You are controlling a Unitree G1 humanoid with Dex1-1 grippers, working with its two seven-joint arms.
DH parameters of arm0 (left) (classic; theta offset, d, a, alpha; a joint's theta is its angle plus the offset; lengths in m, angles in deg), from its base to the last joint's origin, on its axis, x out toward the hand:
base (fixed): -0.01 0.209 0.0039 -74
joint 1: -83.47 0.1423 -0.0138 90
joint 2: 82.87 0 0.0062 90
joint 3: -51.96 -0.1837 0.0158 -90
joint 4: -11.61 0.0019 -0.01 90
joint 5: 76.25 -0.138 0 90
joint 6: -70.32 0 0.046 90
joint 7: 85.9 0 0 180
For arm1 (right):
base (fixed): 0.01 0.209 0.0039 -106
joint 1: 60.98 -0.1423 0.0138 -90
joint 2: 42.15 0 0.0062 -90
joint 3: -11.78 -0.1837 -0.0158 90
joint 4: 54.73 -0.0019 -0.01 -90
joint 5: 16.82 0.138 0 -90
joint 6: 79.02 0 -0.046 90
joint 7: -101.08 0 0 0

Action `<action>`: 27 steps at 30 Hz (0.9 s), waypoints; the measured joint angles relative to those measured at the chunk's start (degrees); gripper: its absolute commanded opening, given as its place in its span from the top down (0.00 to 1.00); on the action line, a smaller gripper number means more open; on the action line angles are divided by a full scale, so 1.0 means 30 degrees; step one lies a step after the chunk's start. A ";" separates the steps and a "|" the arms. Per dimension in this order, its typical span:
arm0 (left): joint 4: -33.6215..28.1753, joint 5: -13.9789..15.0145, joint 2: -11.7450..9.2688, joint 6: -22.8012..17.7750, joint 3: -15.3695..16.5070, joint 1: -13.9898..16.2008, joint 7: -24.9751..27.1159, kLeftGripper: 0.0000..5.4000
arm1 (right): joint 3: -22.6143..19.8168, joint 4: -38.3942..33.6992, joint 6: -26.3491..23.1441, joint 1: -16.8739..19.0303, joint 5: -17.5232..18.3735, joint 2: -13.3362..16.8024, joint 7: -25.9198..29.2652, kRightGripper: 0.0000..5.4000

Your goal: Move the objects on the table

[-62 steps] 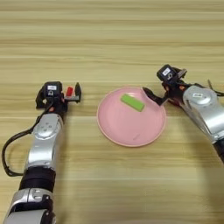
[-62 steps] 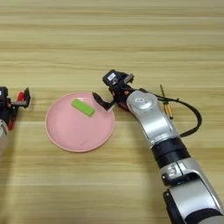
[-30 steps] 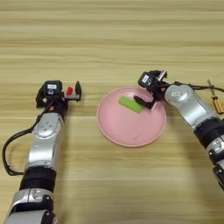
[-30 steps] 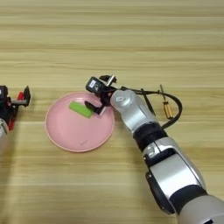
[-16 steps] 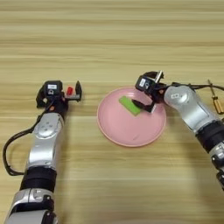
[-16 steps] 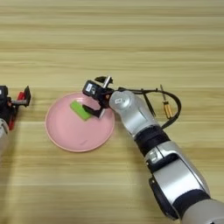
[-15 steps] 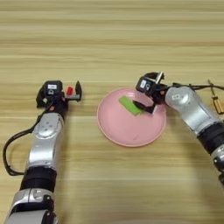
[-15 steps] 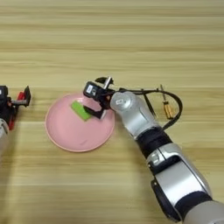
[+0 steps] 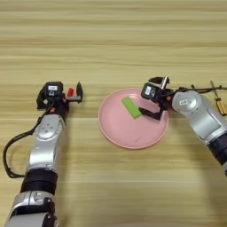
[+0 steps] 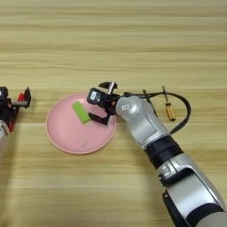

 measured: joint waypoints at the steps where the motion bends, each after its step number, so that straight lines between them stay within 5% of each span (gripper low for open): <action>1: 0.0000 0.0002 -0.0001 0.0000 0.0002 0.0000 0.0000 0.00 | 0.0001 -0.0008 -0.0005 0.0003 -0.0001 -0.0001 0.0001 0.01; 27: 0.0001 0.0028 -0.0033 0.0003 0.0033 0.0003 0.0007 0.00 | -0.0304 -0.2761 -0.1198 0.1832 0.0395 -0.0144 0.0048 0.01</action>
